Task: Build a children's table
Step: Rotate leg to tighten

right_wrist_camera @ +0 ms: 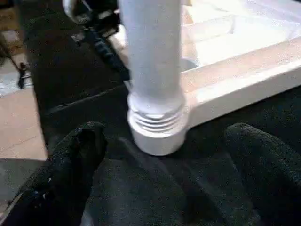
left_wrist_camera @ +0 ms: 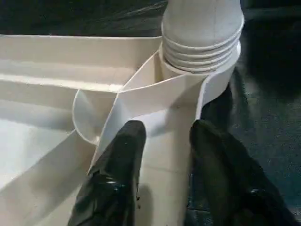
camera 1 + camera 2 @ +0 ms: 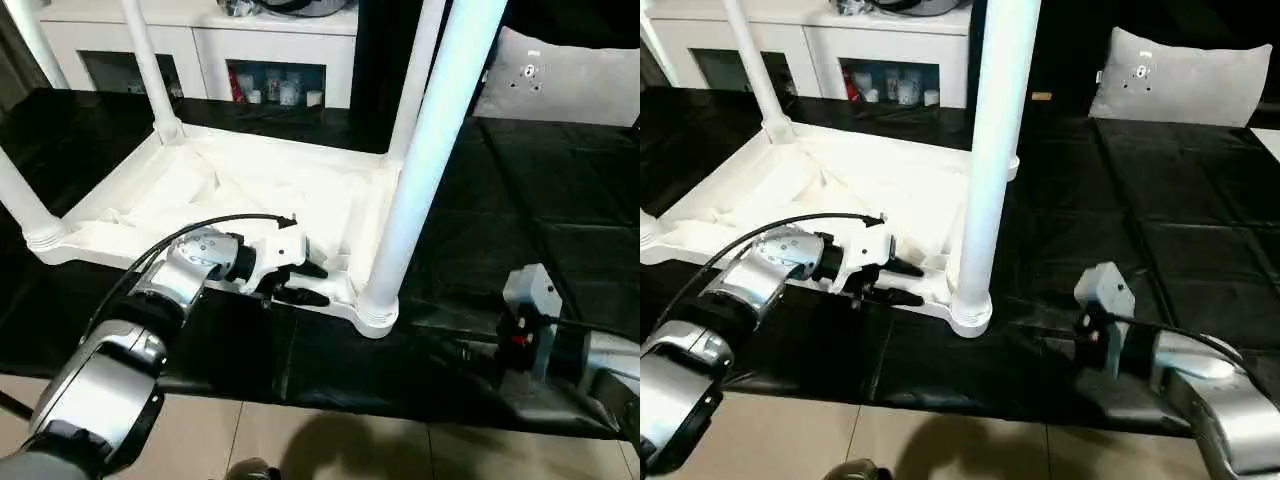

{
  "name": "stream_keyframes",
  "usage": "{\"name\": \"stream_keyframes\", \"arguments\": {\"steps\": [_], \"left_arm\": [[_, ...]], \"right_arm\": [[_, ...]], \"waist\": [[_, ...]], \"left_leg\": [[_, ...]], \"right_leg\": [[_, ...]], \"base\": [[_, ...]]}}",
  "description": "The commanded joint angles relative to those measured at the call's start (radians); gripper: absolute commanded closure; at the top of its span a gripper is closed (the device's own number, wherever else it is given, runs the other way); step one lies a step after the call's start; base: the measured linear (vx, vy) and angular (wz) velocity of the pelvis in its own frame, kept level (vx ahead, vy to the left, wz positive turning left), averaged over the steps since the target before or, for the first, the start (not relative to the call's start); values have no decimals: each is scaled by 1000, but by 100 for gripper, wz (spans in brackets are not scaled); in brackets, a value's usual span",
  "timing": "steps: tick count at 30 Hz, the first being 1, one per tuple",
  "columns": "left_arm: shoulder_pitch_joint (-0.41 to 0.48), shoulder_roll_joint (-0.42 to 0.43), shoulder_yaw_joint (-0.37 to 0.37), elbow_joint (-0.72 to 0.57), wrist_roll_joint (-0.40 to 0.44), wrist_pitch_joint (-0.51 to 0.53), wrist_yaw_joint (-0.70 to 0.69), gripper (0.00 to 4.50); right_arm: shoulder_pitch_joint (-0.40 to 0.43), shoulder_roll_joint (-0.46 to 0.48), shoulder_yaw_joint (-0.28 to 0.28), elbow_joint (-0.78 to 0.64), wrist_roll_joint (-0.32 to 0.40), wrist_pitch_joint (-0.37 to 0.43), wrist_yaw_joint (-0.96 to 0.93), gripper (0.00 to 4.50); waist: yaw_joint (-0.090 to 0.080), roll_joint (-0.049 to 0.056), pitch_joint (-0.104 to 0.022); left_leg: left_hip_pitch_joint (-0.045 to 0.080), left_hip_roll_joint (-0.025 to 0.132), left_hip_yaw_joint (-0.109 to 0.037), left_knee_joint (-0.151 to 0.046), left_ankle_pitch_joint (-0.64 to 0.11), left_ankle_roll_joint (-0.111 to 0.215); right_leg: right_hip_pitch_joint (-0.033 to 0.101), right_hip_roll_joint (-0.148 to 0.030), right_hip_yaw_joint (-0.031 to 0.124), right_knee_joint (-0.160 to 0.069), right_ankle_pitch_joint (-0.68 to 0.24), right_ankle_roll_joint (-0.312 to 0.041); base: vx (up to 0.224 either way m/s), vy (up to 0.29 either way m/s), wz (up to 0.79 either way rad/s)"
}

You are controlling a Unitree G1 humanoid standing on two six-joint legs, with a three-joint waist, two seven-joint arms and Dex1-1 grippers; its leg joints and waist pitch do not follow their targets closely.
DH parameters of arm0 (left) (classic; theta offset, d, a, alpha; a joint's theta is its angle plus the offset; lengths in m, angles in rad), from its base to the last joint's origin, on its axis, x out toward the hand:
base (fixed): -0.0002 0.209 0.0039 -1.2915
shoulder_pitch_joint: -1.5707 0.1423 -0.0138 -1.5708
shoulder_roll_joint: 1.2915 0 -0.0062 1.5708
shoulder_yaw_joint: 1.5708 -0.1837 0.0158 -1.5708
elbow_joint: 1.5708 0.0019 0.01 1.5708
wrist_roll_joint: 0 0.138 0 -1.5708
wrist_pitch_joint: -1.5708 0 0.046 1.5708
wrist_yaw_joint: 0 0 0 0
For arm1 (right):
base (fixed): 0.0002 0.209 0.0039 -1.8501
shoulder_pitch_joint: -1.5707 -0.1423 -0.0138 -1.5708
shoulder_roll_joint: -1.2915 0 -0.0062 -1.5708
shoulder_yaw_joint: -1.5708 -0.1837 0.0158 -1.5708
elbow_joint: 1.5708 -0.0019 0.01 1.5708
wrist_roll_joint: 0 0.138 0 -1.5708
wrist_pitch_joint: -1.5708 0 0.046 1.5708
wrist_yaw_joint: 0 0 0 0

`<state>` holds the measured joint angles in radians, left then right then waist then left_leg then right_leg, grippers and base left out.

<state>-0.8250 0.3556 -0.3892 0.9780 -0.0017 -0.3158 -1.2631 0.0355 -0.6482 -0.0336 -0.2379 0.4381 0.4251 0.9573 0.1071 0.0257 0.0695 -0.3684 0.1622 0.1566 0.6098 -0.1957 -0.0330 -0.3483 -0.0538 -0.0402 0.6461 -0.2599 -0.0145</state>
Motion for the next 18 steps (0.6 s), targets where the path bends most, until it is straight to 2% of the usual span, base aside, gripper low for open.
{"name": "stream_keyframes", "arguments": {"steps": [1,5,7,10,12,16,18], "left_arm": [[-12,5,-2,31,30,-4,-18,275],[-25,1,-5,63,40,-17,-40,295],[-31,-2,-6,75,48,-18,-39,321],[-39,-7,-10,95,55,-23,-54,330],[-43,-9,-17,107,61,-20,-79,352],[-48,-9,-23,118,68,-14,-120,383],[-51,-10,-19,124,72,-20,-114,403]], "right_arm": [[0,-15,0,-27,12,13,6,0],[0,-16,-2,-36,13,26,10,0],[1,-19,1,-37,14,27,9,0],[3,-22,2,-41,18,30,8,0],[7,-24,1,-45,19,33,9,0],[12,-25,-5,-42,14,33,13,0],[13,-26,-6,-42,11,33,12,0]], "waist": [[6,-9,-61],[6,-9,-61],[6,-9,-61],[5,-8,-60],[6,-5,-59],[8,-7,-62],[9,-7,-64]], "left_leg": [[12,75,-24,-76,-144,58],[10,75,-25,-77,-136,56],[10,76,-25,-77,-136,57],[12,76,-25,-78,-145,54],[13,77,-26,-79,-145,52],[11,77,-25,-79,-123,60],[10,77,-25,-77,-95,74]], "right_leg": [[34,-111,52,-89,-3,-262],[34,-112,52,-89,0,-260],[34,-112,52,-88,6,-261],[33,-113,53,-92,-10,-258],[32,-114,54,-92,-10,-258],[34,-113,52,-86,51,-269],[36,-114,51,-82,106,-272]], "base": [[0,0,0],[0,0,0],[0,0,0],[0,0,0],[0,0,0],[0,0,0],[0,0,0]]}}
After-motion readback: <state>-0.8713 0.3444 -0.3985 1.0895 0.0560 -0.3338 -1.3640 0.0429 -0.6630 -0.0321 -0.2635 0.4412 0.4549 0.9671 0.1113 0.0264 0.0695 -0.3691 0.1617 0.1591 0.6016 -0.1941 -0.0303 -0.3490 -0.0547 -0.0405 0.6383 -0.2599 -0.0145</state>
